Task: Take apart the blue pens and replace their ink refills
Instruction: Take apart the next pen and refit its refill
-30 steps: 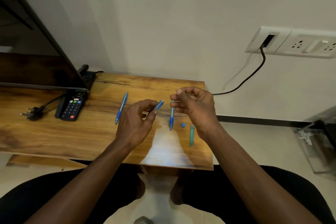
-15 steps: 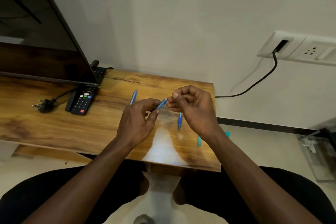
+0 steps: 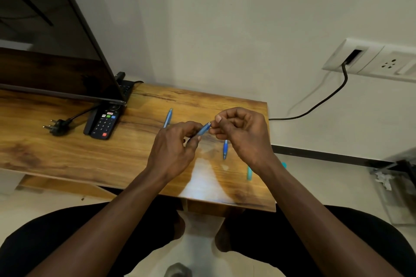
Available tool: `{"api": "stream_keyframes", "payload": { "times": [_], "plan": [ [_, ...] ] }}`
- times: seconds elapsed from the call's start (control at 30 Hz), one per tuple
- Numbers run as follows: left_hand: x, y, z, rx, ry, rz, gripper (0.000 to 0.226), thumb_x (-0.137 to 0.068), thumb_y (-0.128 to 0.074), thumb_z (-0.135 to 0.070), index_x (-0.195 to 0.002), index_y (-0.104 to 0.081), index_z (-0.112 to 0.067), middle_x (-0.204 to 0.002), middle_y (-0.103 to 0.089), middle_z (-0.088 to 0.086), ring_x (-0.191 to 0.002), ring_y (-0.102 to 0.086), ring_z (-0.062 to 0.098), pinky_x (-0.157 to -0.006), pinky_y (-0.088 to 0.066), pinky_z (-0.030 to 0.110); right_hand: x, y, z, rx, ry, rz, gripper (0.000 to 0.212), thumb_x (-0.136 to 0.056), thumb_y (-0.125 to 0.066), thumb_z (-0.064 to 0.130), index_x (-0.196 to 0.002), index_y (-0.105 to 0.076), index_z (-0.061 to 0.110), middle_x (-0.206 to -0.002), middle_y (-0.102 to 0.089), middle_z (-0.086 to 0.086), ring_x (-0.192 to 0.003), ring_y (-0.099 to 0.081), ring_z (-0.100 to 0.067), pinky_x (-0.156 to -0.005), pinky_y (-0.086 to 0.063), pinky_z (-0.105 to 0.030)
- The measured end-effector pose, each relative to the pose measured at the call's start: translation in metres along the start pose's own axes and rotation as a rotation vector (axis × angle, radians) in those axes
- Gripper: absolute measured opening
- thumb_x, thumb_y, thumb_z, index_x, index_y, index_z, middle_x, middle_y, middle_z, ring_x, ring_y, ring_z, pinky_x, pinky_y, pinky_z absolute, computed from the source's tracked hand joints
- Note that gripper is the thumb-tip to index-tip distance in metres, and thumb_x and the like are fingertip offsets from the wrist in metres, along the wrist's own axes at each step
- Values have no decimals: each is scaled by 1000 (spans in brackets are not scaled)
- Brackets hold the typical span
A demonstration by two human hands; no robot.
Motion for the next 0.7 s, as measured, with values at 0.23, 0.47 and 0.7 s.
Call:
{"api": "stream_keyframes", "payload": {
  "times": [0.23,0.47,0.7],
  "plan": [
    [0,-3,-1,-19,8,15,23,-97,-71,-20,-118,-75,-29,-106,-77,-13,-99,-69,0,-86,-63,39,0,2,-3,16,31,-7,10,-98,-70,14,-99,-73,5,-87,-79,-8,-82,-79,-21,-81,-65,-42],
    [-2,-2,-1,-12,7,27,25,-97,-71,-20,-120,-75,-30,-106,-76,-14,-100,-69,-1,-87,-62,38,-2,4,-3,17,48,-1,9,-98,-70,15,-98,-73,6,-87,-79,-8,-83,-79,-21,-81,-64,-43],
    [1,-4,0,-23,9,33,24,-97,-71,-20,-119,-75,-29,-107,-76,-13,-101,-69,0,-87,-62,38,0,4,-7,52,69,20,8,-97,-70,13,-98,-74,5,-87,-79,-7,-82,-79,-19,-78,-64,-36]
  ]
}}
Point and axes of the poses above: each hand's wrist, its own x-axis away from the middle knuckle, its own y-axis out of the back of the hand, z = x × y, the point moved 1 cm from there along -x, towards the middle knuckle
